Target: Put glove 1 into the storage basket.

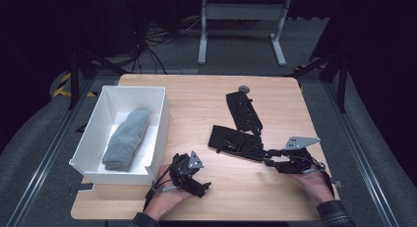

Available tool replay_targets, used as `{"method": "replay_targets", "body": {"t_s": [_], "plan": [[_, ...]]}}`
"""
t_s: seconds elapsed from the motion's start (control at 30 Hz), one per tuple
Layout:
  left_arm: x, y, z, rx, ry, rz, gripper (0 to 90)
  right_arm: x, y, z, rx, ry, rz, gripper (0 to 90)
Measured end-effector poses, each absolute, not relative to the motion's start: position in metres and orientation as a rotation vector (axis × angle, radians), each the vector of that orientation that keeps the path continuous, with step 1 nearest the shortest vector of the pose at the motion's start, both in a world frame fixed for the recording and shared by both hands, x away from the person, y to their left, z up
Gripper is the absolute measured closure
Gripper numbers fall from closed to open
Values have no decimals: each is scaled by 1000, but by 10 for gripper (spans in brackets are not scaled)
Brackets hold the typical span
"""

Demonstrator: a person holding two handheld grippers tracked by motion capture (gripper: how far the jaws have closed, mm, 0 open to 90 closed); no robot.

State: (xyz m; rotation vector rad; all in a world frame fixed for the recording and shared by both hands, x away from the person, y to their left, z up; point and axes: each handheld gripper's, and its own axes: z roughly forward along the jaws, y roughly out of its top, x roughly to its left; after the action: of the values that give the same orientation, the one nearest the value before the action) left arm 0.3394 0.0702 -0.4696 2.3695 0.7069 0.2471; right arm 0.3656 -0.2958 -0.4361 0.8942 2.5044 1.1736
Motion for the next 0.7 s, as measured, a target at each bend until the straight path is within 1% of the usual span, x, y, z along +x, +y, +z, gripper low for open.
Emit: {"method": "replay_targets", "body": {"t_s": [0.1,0.13,0.2,0.23,0.3,0.7], "plan": [[340,73,-474,2357,690,226,0,370,-287,-433,878,2505,1182,733],[340,74,-475,2348,676,225,0,372,-283,-431,870,2509,1181,801],[340,77,-477,2328,649,228,0,375,-277,-429,856,2515,1183,884],[341,78,-478,2320,641,230,0,377,-273,-429,855,2520,1190,900],[340,79,-479,2312,638,229,0,379,-270,-428,854,2520,1194,900],[340,79,-478,2313,639,226,0,415,-210,-436,797,2572,1214,900]]}}
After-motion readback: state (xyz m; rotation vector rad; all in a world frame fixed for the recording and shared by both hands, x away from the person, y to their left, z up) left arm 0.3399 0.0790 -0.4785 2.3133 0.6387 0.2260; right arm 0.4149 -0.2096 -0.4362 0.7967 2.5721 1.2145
